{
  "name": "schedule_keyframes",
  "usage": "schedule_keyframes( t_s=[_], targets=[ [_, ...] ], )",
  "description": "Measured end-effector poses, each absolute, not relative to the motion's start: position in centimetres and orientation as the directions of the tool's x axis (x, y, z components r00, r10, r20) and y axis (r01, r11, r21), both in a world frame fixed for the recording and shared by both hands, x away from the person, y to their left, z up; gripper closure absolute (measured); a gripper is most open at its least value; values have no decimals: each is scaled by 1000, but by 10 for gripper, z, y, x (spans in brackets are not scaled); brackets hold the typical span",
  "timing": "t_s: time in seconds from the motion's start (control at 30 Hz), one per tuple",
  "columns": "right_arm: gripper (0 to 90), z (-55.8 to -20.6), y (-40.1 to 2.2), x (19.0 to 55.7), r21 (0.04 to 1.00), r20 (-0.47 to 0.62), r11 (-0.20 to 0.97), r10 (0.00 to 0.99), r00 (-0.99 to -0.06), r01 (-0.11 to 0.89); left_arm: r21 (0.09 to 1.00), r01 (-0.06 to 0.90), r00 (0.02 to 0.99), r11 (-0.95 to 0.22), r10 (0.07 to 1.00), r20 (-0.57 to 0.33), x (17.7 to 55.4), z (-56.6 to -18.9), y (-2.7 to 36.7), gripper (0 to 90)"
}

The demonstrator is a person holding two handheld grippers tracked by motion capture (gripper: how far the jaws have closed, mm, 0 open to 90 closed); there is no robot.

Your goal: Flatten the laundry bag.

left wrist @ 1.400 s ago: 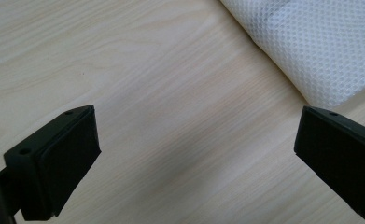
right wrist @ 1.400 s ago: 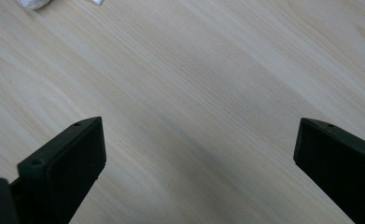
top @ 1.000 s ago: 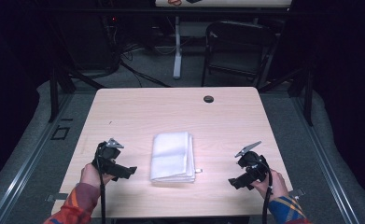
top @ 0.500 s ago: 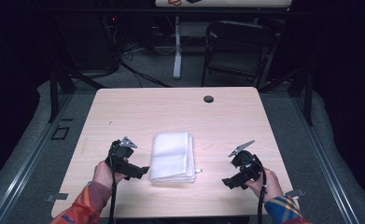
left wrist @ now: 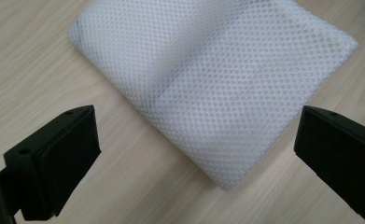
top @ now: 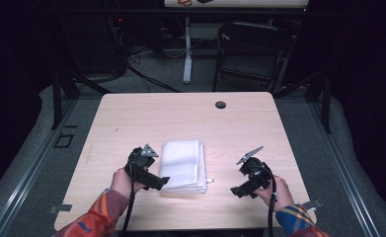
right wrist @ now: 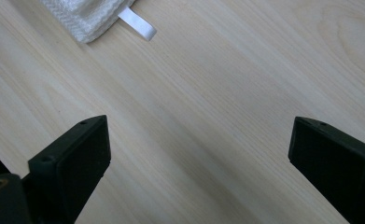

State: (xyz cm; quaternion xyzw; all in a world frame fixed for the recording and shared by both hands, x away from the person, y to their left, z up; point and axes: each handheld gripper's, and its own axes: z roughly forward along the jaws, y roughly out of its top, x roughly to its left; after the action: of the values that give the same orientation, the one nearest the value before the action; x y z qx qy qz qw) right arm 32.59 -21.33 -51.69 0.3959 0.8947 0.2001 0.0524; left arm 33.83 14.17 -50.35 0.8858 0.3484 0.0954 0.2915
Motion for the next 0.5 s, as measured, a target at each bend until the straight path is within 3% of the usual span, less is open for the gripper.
schedule_keyframes(
  t_s=[0.5],
  targets=[
    [63, -519, -208, 327, 394, 103, 600, 724, -682, 696, 583, 496, 812, -644, 582, -49, 338, -516, 111, 15]
  ],
)
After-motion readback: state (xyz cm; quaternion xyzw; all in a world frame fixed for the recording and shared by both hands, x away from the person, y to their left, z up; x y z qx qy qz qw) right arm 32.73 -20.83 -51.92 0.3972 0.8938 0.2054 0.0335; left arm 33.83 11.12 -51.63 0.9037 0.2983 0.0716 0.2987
